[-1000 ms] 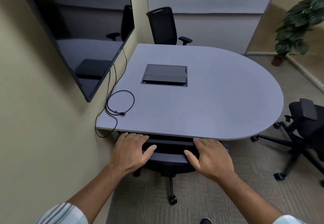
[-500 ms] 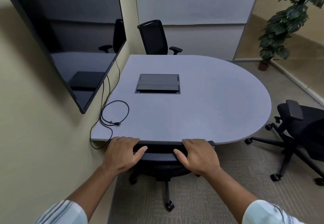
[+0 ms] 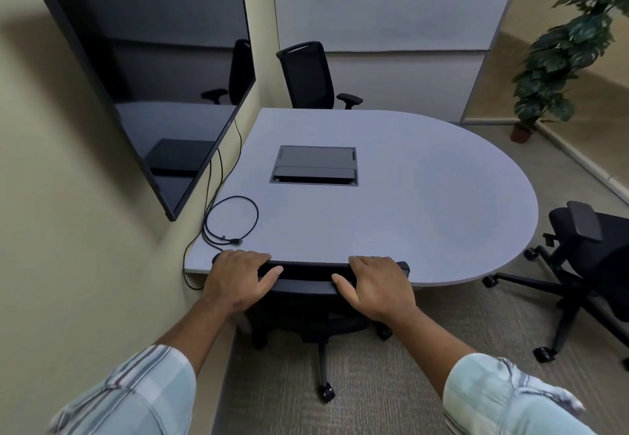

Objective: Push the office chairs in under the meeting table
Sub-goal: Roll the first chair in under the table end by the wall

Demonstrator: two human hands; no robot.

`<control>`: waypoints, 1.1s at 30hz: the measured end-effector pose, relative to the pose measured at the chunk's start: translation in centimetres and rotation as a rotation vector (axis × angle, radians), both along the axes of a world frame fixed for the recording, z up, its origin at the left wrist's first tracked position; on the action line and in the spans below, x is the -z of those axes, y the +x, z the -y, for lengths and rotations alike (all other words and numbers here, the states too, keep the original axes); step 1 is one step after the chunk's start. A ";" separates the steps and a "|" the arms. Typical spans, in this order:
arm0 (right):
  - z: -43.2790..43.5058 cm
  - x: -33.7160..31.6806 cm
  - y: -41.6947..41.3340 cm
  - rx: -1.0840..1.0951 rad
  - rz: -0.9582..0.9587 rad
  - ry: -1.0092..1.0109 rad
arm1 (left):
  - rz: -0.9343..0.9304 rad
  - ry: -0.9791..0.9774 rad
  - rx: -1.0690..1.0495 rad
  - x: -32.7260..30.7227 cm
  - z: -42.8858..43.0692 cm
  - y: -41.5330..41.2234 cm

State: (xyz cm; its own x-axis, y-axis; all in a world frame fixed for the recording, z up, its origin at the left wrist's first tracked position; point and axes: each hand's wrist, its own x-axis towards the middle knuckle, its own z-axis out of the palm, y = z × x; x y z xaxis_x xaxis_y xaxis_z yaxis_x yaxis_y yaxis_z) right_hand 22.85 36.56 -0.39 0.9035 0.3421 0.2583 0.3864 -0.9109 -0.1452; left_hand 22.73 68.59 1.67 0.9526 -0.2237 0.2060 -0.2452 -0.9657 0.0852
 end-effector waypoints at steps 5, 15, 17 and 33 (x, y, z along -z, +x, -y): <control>-0.6 -0.2 0.0 0.002 -0.015 -0.001 | -0.004 0.029 0.026 -0.1 -0.7 0.7; -0.6 -0.5 -0.1 -0.009 -0.085 -0.036 | -0.002 -0.020 0.006 0.4 -1.0 0.4; -0.7 -0.5 0.1 -0.022 -0.114 -0.039 | -0.052 -0.017 -0.010 0.5 -1.2 0.4; 13.5 -3.4 0.0 0.259 -0.197 0.025 | -0.148 0.051 0.237 -4.0 18.9 6.7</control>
